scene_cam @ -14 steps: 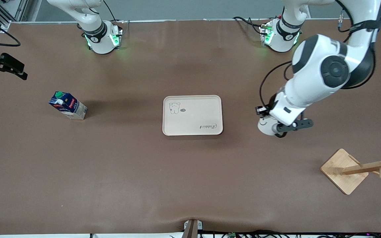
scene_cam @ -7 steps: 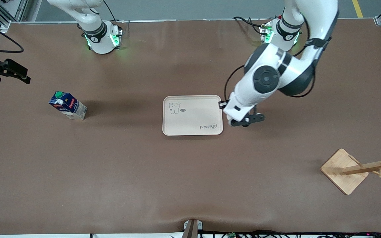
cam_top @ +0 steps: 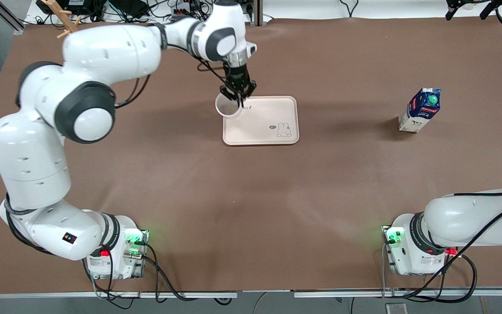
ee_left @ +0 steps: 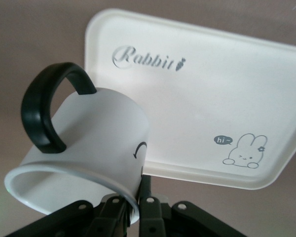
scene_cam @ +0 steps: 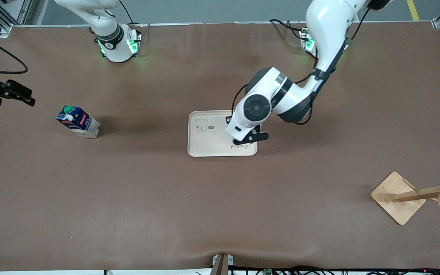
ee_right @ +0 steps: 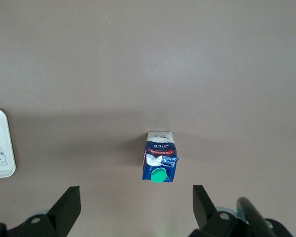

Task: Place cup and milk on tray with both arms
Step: 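Carry the white mug with the left gripper over the white tray, then lower the mug onto the tray while the right gripper grasps the milk carton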

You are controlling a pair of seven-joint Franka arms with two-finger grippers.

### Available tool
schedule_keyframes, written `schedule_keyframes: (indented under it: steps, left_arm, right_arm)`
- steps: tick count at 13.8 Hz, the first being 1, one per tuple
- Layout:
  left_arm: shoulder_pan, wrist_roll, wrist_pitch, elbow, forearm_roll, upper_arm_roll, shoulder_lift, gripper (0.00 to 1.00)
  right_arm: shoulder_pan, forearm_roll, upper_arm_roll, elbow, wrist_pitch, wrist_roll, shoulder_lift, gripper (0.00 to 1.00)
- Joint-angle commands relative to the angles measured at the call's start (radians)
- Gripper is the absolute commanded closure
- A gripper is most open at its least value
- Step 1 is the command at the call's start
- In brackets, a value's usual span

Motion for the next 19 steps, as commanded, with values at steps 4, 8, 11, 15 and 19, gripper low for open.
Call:
schedule_keyframes:
  steps: [4,8,11,15,19]
  left_arm:
    - [-0.037,-0.034,-0.02,0.082,-0.018,0.008,0.106,1.0]
    - [-0.035,-0.034,-0.02,0.082,-0.072,0.008,0.126,1.0]
    - [-0.034,-0.033,-0.02,0.08,-0.084,0.008,0.14,1.0]
    - [-0.03,-0.05,-0.02,0.08,-0.083,0.014,0.156,0.8]
    - [-0.021,-0.051,-0.02,0.082,-0.081,0.019,0.153,0.5]
  right_arm:
    - [-0.012,0.005,0.013,0.028,-0.068,-0.008,0.125,0.0]
    - [-0.022,0.013,0.01,0.036,-0.085,-0.007,0.145,0.0]
    - [-0.027,0.012,0.01,0.01,-0.087,-0.005,0.177,0.0]
    - [-0.06,0.012,0.01,0.01,-0.126,-0.004,0.234,0.0]
    - [-0.087,0.012,0.01,0.01,-0.136,-0.008,0.251,0.0]
